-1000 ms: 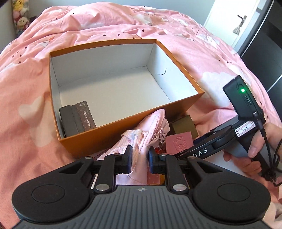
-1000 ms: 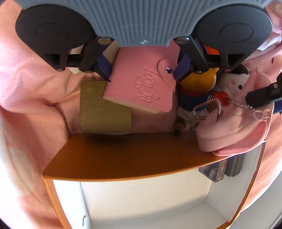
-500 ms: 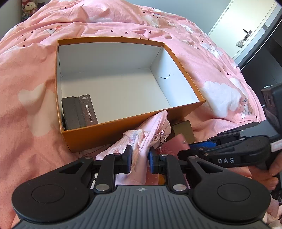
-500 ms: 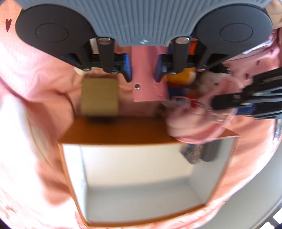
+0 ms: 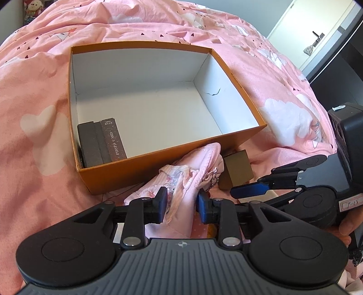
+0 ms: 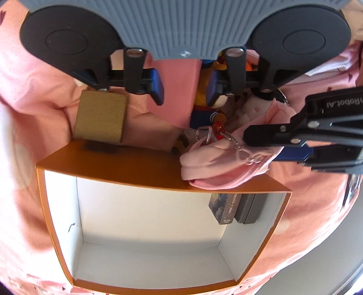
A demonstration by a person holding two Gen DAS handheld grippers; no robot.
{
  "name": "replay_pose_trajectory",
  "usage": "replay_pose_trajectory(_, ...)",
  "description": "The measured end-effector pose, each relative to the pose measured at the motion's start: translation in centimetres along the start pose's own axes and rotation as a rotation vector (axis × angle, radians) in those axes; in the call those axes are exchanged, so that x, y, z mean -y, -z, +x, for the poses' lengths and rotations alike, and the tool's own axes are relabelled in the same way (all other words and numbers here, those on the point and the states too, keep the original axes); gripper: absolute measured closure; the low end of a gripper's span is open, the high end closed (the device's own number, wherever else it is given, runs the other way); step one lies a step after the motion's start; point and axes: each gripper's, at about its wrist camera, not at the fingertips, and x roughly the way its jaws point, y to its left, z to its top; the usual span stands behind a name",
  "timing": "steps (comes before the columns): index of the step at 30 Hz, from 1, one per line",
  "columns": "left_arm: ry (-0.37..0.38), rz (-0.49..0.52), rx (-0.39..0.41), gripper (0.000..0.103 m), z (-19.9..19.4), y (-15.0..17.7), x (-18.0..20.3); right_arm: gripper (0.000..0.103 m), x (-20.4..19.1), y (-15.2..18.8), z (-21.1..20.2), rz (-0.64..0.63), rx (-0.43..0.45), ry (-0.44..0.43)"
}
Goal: Organize objects
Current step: 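Lift and carry the pink bag and card holder into the orange box with both grippers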
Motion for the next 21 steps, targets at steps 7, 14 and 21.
replay_pose_trajectory(7,-0.027,0.108,-0.05,0.065,0.8,-0.7,1.3,0.055,-1.6,0.2,2.6,-0.046,-0.042,0.041)
replay_pose_trajectory(14,-0.039,0.134,-0.067,0.067,1.2,-1.2,1.7,0.065,-1.4,0.6,2.9,-0.079,-0.06,0.075)
replay_pose_trajectory(21,-0.036,0.095,-0.058,0.069,1.4,-1.3,1.4,0.065,-1.0,1.0,3.2,-0.106,-0.109,0.081)
